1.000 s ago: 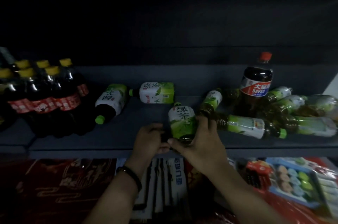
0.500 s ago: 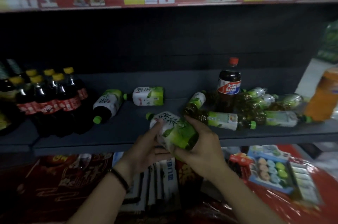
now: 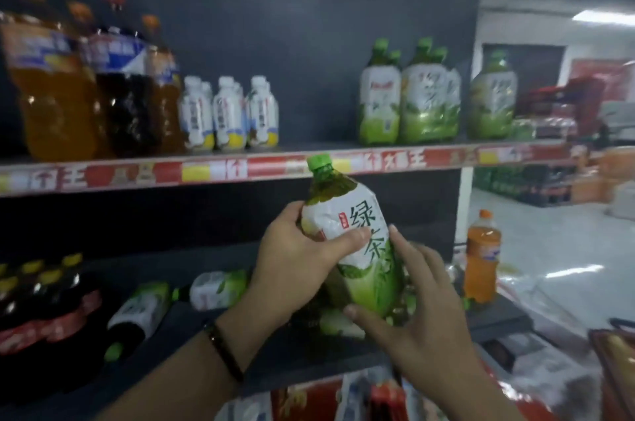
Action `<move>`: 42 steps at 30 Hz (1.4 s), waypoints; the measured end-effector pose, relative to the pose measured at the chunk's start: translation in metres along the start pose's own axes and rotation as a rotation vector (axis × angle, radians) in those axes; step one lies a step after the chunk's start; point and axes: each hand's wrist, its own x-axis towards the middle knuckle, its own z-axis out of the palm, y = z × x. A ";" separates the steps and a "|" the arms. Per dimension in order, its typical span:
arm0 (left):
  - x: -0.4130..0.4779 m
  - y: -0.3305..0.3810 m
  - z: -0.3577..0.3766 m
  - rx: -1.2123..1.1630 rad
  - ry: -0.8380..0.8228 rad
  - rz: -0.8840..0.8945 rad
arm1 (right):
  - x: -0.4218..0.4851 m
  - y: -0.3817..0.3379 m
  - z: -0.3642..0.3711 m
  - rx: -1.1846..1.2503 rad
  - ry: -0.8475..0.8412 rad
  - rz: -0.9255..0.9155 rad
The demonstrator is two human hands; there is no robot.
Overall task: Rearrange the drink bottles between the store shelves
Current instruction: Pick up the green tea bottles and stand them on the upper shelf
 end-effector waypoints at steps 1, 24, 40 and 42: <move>0.010 0.017 0.008 0.009 -0.017 0.047 | 0.015 -0.002 -0.011 -0.050 0.045 -0.022; 0.238 0.077 0.072 0.706 0.003 0.265 | 0.275 0.024 -0.016 -0.563 0.013 0.256; 0.078 0.052 -0.058 0.866 0.034 0.677 | 0.161 -0.008 0.015 -0.348 0.084 -0.296; 0.044 0.017 -0.087 0.878 0.064 0.636 | 0.138 -0.017 0.036 -0.339 -0.030 -0.295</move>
